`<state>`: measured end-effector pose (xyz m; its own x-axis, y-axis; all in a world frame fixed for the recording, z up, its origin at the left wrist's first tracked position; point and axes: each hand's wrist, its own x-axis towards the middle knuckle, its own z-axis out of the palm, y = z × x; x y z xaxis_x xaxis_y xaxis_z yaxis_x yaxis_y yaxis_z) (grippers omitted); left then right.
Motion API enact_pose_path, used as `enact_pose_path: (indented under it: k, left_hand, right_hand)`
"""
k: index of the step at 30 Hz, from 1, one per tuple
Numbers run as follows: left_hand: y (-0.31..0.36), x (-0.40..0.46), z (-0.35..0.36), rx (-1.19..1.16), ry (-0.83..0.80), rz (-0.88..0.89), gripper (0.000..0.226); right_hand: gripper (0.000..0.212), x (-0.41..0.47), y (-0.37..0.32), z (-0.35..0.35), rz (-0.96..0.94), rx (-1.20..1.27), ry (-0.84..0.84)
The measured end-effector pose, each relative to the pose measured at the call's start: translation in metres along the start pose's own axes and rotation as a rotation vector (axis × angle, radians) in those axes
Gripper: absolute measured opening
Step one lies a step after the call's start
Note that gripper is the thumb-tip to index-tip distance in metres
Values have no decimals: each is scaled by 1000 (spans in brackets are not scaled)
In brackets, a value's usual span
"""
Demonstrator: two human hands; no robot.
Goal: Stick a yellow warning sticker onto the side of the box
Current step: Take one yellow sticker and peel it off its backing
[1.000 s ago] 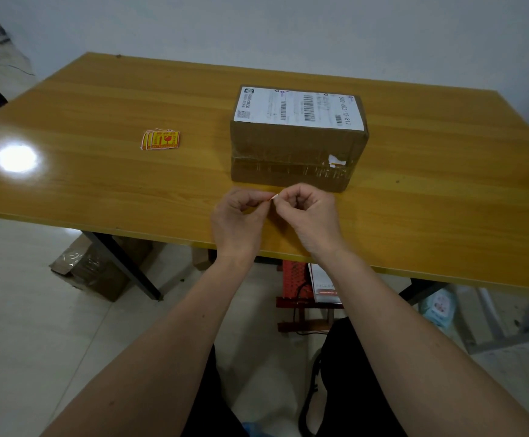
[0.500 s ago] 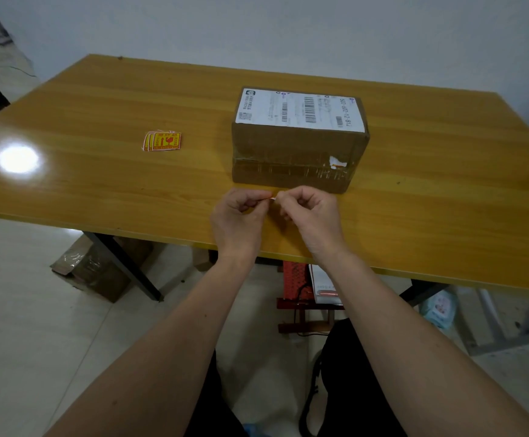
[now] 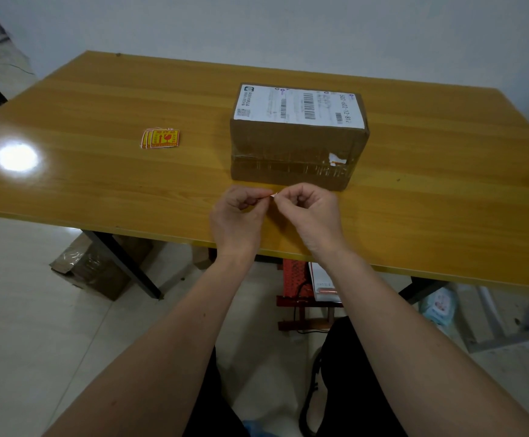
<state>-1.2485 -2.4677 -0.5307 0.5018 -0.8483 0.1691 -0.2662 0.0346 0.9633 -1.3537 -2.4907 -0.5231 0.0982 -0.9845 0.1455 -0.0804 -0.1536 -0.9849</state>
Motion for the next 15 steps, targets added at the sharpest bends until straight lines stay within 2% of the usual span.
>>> enact_pose_path:
  k: [7,11,15]
  left_hand:
    - [0,0,-1,0,-35,15,29]
    - [-1,1,-2,-16,-39,-22,24]
    - [0,2,-1,-26,8,-42,29]
  right_hand:
    - [23,0,0,-1,-8,-17,-3]
    - [21,-1,-1,0,-15,-8,-2]
    - [17,-2,-3,-1,-3,25,-14]
